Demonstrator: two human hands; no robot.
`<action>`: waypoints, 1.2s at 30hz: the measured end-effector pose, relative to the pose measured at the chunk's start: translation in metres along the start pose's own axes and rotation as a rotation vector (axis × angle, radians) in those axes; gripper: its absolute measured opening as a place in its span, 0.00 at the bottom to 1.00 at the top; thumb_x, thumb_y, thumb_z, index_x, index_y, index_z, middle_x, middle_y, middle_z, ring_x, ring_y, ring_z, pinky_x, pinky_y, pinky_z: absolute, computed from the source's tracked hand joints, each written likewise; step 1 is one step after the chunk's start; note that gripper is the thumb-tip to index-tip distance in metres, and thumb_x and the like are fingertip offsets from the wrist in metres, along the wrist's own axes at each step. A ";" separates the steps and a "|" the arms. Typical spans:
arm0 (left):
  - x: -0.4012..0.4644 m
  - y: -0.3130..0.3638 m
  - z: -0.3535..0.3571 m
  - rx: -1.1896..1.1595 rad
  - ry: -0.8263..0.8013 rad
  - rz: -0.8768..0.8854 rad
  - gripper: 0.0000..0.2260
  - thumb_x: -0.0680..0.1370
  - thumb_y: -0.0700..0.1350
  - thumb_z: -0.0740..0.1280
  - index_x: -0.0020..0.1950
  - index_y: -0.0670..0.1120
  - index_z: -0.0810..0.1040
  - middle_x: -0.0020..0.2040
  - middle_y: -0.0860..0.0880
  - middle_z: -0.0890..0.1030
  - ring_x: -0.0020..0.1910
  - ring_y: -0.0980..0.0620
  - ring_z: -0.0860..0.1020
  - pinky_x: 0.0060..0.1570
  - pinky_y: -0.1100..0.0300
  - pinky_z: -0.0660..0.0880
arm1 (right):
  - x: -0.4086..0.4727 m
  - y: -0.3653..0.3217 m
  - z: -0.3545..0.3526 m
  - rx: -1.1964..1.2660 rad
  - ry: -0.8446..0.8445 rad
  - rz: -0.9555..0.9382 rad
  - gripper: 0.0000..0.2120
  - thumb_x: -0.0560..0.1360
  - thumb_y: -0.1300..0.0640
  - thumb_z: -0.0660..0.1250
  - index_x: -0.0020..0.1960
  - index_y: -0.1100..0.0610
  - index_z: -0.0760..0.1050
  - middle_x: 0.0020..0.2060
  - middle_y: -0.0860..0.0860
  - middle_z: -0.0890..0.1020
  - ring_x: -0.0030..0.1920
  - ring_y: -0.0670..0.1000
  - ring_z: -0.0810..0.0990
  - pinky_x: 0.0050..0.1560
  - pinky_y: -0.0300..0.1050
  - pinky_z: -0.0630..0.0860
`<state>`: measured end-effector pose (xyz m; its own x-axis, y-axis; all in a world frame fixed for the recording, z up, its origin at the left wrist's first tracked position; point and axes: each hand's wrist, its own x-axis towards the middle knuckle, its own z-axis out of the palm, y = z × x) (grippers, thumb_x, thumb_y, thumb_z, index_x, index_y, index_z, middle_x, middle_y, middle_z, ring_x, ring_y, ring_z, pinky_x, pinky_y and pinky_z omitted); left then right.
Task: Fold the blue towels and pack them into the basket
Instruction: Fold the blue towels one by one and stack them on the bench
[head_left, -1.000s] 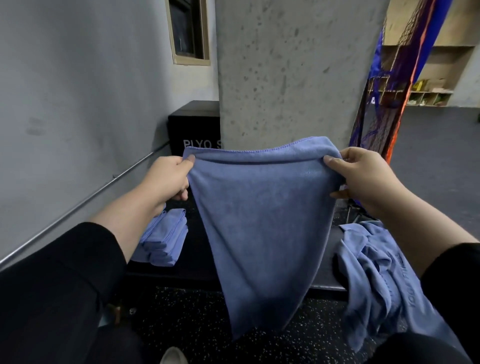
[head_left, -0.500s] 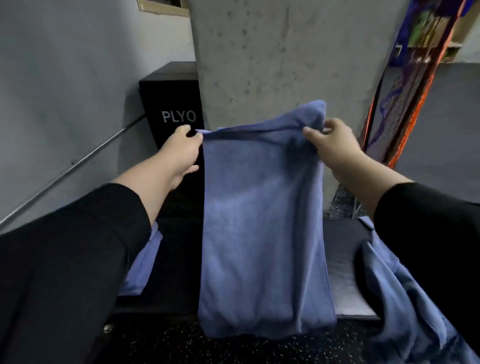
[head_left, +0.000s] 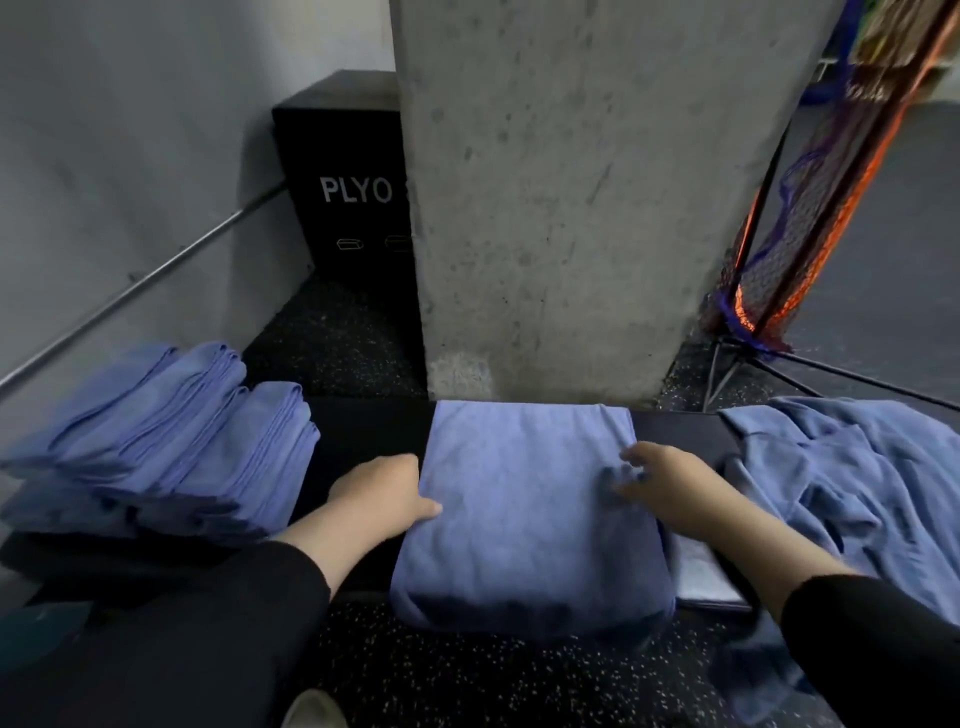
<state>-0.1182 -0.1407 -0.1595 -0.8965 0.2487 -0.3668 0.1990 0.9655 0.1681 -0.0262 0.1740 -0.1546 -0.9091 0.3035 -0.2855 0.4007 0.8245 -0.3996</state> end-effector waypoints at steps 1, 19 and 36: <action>0.000 0.000 0.003 0.005 0.006 -0.008 0.14 0.75 0.60 0.70 0.48 0.51 0.74 0.46 0.53 0.78 0.43 0.52 0.78 0.41 0.55 0.75 | 0.000 0.005 0.001 -0.034 0.031 0.024 0.24 0.75 0.47 0.72 0.67 0.55 0.74 0.56 0.51 0.81 0.58 0.55 0.80 0.50 0.44 0.72; 0.034 0.006 0.012 -0.404 0.124 -0.016 0.10 0.78 0.46 0.69 0.56 0.50 0.71 0.49 0.50 0.78 0.48 0.48 0.80 0.44 0.53 0.76 | 0.041 0.000 0.018 -0.001 0.091 0.039 0.16 0.74 0.51 0.72 0.58 0.55 0.75 0.53 0.54 0.82 0.56 0.59 0.79 0.50 0.48 0.72; 0.020 -0.027 0.011 0.092 0.220 0.274 0.11 0.79 0.56 0.68 0.58 0.54 0.74 0.51 0.55 0.70 0.47 0.54 0.72 0.41 0.58 0.67 | 0.003 0.017 0.026 -0.254 0.194 -0.513 0.12 0.75 0.42 0.62 0.46 0.49 0.77 0.41 0.45 0.75 0.46 0.53 0.78 0.45 0.52 0.76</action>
<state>-0.1367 -0.1607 -0.1818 -0.8667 0.4860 -0.1125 0.4694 0.8709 0.1459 -0.0196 0.1768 -0.1847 -0.9929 -0.1013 0.0624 -0.1126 0.9697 -0.2169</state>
